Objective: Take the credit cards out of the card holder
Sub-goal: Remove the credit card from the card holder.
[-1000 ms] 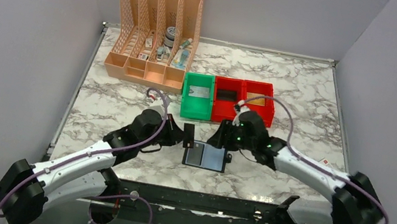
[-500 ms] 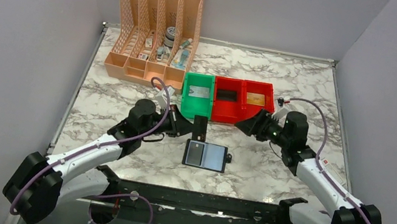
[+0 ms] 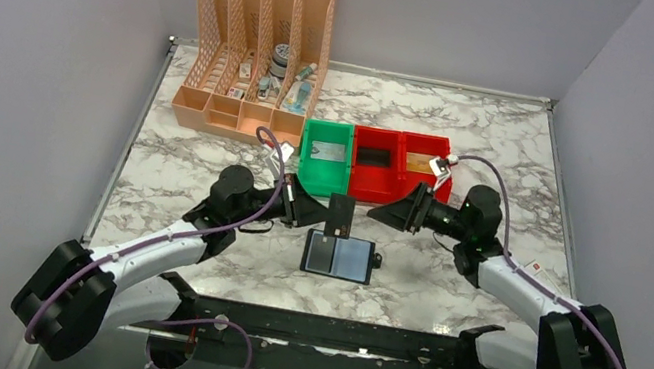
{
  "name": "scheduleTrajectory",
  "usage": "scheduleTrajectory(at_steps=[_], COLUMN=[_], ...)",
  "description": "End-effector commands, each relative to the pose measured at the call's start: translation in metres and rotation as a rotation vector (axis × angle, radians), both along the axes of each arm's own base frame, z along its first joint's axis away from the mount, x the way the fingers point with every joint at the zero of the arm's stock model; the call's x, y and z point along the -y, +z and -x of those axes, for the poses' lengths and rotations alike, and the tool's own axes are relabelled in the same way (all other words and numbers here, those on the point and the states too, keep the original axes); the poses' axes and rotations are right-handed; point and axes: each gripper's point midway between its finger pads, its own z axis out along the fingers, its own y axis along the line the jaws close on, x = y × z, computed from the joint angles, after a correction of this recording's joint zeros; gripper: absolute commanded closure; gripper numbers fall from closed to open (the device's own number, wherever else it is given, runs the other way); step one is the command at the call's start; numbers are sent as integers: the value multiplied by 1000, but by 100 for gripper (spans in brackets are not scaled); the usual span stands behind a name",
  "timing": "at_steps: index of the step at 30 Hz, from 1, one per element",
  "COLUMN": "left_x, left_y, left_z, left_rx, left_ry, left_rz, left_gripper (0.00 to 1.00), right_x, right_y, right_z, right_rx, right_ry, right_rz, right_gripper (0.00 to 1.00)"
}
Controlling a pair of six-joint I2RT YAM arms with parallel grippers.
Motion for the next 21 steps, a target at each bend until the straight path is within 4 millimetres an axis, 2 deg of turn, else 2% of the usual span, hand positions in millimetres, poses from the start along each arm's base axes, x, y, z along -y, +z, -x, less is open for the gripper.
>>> scheduleTrajectory(at_steps=[1, 8, 11, 18, 21], left_x=[4, 5, 6, 6, 7], left_y=[20, 25, 27, 26, 26], left_z=[5, 8, 8, 10, 10], left_rx=[46, 49, 51, 48, 50], left_ry=[-42, -52, -61, -66, -69], left_rz=[76, 104, 111, 116, 118], left_gripper=[100, 100, 100, 100, 100], right_x=[-17, -37, -43, -50, -51], right_y=[27, 29, 30, 40, 39], right_z=[14, 23, 25, 25, 27], right_rx=[83, 74, 64, 62, 52], right_ry=[81, 132, 154, 196, 212], right_rz=[-67, -81, -100, -144, -151], right_gripper=[38, 42, 48, 70, 74])
